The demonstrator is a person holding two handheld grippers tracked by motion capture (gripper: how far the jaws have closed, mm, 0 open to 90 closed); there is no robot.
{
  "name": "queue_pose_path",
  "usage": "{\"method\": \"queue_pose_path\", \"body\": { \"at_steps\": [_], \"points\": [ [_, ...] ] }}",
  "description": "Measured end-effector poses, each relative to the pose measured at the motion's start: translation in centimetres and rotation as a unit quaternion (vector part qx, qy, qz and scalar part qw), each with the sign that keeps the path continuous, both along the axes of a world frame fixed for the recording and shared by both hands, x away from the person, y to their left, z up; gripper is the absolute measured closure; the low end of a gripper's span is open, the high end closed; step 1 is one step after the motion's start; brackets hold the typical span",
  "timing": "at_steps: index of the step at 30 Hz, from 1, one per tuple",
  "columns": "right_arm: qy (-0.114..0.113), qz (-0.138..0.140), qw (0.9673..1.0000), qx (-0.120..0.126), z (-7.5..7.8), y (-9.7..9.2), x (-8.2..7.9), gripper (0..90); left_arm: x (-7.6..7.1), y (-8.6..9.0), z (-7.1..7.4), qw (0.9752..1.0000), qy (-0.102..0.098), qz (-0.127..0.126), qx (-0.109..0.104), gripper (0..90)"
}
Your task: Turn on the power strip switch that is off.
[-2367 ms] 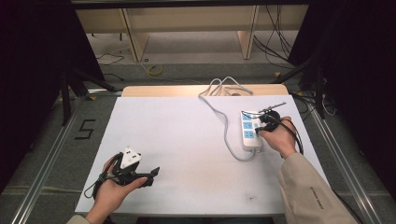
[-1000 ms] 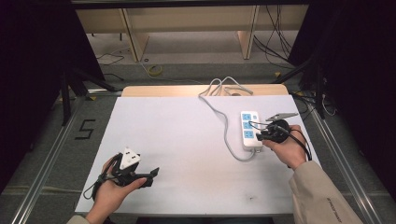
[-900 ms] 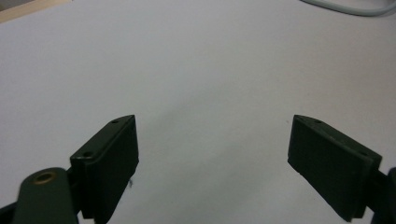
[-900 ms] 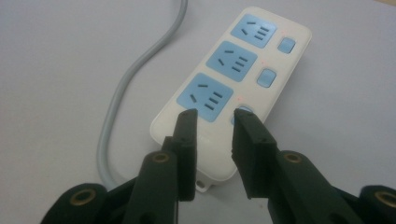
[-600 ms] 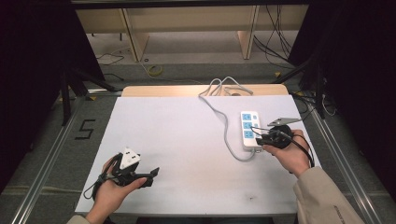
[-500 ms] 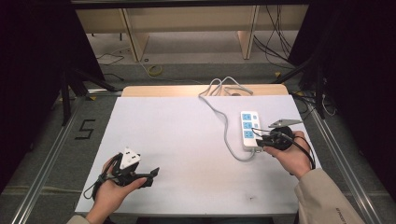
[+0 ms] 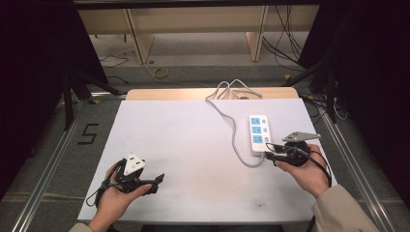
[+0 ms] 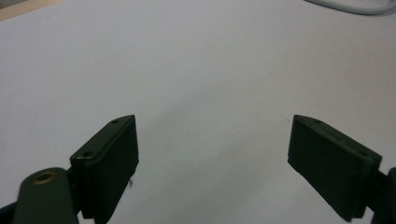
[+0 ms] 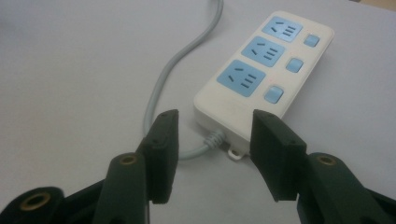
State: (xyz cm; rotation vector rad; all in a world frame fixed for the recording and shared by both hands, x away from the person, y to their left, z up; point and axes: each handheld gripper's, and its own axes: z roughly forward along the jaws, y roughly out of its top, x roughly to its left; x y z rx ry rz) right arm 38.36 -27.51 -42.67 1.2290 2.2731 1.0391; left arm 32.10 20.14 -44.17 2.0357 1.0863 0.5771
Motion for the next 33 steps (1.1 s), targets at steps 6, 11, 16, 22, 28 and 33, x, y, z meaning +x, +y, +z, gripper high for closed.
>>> {"method": "queue_pose_path", "body": {
  "at_steps": [6,11,16,22,28,33],
  "points": [
    [-0.017,0.022,0.9996,-0.001,-0.5,-0.1,-1.4,45.0,0.0,0.0,0.0,1.0,-0.001,0.0,0.0,15.9],
    [-0.022,0.029,0.9993,0.005,-0.8,-0.3,-2.3,41.3,0.0,0.0,0.0,1.0,-0.001,0.0,0.001,15.9],
    [-0.031,0.023,0.9992,0.013,-1.1,-0.7,-3.0,38.8,0.0,0.0,0.0,1.0,0.0,0.0,0.001,15.9],
    [-0.039,0.028,0.9986,0.02,-1.7,-0.9,-3.9,37.0,0.0,0.0,-0.1,1.0,0.0,0.0,0.0,15.9],
    [-0.047,0.027,0.9982,0.027,-1.7,-1.3,-4.6,36.6,0.0,0.0,-0.1,1.0,-0.001,0.0,0.001,15.9],
    [-0.048,0.027,0.9981,0.028,-1.8,-1.6,-5.0,36.5,0.0,0.0,-0.1,1.0,0.001,0.0,0.001,15.9]
  ]
}}
